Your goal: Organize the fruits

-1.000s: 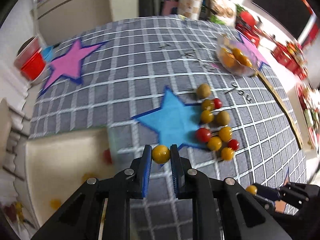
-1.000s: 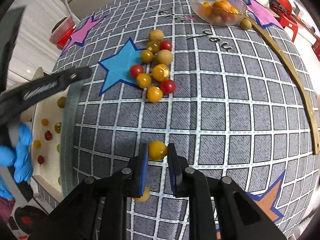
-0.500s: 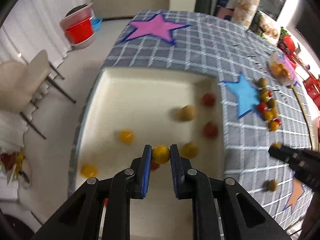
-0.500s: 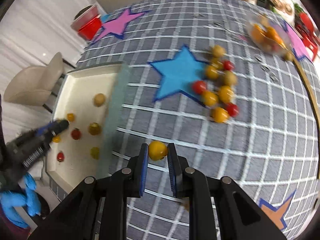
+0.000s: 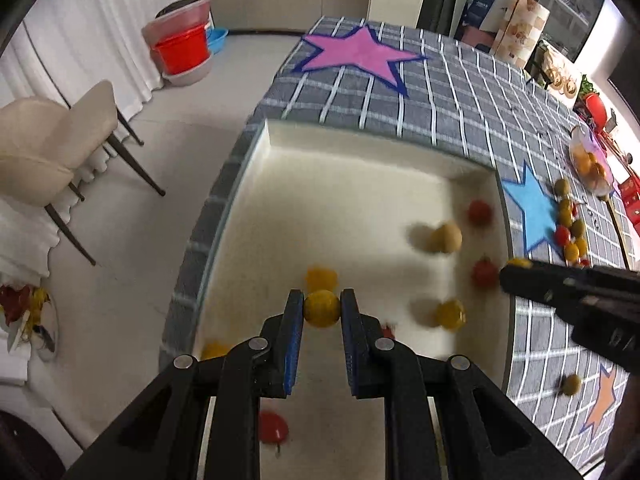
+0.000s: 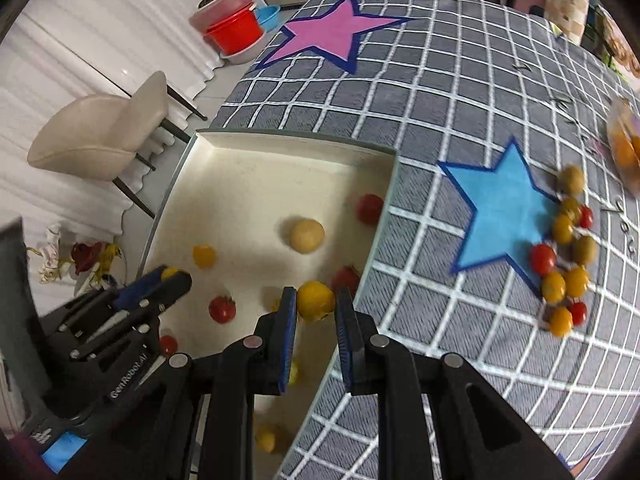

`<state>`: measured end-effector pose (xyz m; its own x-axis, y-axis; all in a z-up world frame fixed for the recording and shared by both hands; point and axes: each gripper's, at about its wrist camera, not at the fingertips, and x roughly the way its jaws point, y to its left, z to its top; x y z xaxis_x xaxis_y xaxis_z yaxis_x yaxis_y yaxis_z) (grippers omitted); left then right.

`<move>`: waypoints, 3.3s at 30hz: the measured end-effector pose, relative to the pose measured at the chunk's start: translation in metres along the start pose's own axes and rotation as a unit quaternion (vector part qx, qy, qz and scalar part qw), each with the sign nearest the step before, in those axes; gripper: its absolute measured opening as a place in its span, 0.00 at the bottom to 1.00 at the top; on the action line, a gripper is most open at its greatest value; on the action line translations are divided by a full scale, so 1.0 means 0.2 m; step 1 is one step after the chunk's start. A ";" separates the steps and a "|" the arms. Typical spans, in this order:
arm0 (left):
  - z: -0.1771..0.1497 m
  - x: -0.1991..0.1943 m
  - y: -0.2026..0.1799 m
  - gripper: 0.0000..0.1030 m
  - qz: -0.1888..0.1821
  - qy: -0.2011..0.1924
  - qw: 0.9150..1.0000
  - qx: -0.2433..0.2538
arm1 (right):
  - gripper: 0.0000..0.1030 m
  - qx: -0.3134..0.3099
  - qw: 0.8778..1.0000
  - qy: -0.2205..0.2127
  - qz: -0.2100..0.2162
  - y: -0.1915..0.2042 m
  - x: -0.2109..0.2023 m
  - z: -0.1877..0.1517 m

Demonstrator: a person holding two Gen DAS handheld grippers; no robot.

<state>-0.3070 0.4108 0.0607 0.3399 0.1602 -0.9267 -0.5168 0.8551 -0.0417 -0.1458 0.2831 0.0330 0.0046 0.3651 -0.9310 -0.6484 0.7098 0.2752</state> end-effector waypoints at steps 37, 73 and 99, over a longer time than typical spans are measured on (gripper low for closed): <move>0.22 0.24 0.02 0.20 0.009 0.037 0.999 0.018 | 0.64 -0.003 1.000 -0.019 -0.010 0.04 0.09 0.27; -0.18 0.00 -0.06 1.00 0.038 0.097 0.991 0.078 | 1.00 -0.030 0.990 0.061 -0.123 0.07 -0.04 -0.17; -0.20 0.01 -0.10 1.00 0.040 0.109 0.989 0.088 | 1.00 -0.025 0.989 0.076 -0.126 0.08 0.03 -0.17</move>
<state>-0.3285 0.3744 0.0449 0.1152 0.1367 -0.9839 -0.3840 0.9196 0.0828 -0.1818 0.2757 0.0231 0.0578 0.0833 -0.9948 -0.6783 0.7344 0.0221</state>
